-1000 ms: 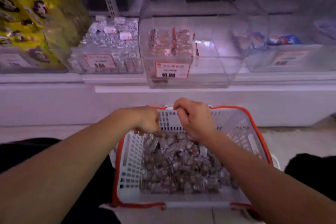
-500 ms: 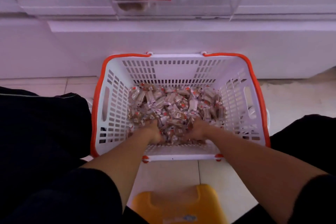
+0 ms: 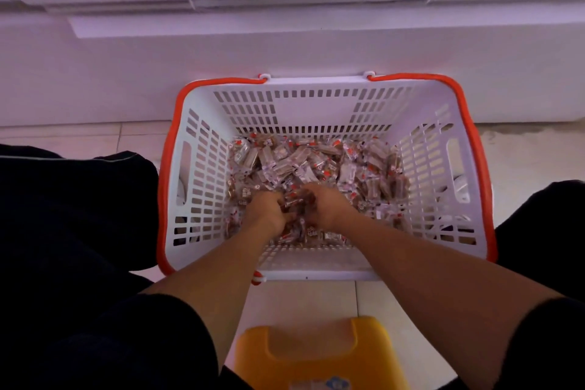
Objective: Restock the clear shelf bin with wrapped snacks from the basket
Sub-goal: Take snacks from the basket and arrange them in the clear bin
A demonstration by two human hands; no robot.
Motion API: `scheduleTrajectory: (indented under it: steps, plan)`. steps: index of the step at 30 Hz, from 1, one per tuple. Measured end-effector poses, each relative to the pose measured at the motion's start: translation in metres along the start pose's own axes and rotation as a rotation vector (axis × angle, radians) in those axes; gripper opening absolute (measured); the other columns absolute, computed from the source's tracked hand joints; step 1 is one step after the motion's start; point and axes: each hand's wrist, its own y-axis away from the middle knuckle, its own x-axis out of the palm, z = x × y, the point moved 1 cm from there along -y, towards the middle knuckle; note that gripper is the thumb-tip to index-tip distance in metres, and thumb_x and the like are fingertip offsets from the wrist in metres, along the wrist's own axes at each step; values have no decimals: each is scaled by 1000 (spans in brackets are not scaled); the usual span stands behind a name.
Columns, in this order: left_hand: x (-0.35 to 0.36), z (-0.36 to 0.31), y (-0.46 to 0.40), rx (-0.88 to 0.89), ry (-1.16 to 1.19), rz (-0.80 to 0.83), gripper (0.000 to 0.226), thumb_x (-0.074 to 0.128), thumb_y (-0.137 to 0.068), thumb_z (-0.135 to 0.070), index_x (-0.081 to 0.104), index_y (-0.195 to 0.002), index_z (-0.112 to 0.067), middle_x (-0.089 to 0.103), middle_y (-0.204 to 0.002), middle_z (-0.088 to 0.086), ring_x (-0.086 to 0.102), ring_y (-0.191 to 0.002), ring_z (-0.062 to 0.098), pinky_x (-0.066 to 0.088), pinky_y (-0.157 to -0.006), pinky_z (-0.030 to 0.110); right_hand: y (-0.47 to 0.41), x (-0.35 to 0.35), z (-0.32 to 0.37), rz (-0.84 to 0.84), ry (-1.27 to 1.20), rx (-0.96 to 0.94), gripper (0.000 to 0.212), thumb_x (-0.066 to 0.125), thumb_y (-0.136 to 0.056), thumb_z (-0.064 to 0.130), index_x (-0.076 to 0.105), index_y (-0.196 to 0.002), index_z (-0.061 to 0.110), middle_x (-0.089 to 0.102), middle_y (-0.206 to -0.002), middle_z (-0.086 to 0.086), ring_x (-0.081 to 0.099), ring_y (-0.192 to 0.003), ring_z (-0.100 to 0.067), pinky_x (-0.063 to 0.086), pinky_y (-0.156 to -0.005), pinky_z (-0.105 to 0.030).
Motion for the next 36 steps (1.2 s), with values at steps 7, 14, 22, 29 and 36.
scheduleTrajectory:
  steps: [7,14,22,29,36]
  plan:
    - [-4,1,1,-17,64,-43,26,78,-83,-14,60,-64,-12,55,-65,4,52,-65,18,43,-63,28,3,-14,-20,-54,-302,227,7,69,-89,4,69,-95,2,60,-88,-7,56,-73,-14,48,-56,-18]
    - [-13,1,0,-70,326,-66,27,69,-92,-33,63,-71,-17,62,-75,2,67,-82,27,55,-80,36,16,-29,-30,-23,-654,369,24,63,-95,20,62,-83,0,51,-59,-10,46,-44,-15,42,-42,-26]
    - [-25,-9,14,-16,449,-14,24,56,-99,-37,67,-87,-20,55,-57,-5,56,-58,15,45,-65,26,26,-47,-11,-27,-489,180,39,57,-98,35,60,-76,4,42,-52,-4,37,-41,-15,38,-44,-24]
    - [-53,-14,19,180,158,-107,42,61,-97,-34,53,-59,-19,48,-56,-1,46,-52,12,32,-51,25,40,-98,34,-13,-45,-103,24,70,-90,24,66,-80,3,50,-60,1,45,-52,-6,41,-50,-13]
    - [-23,13,0,221,139,83,20,73,-89,-23,76,-105,-12,71,-101,5,61,-87,16,45,-80,28,44,-44,-9,124,174,32,15,72,-88,16,73,-96,4,71,-91,-9,66,-82,-18,54,-78,-29]
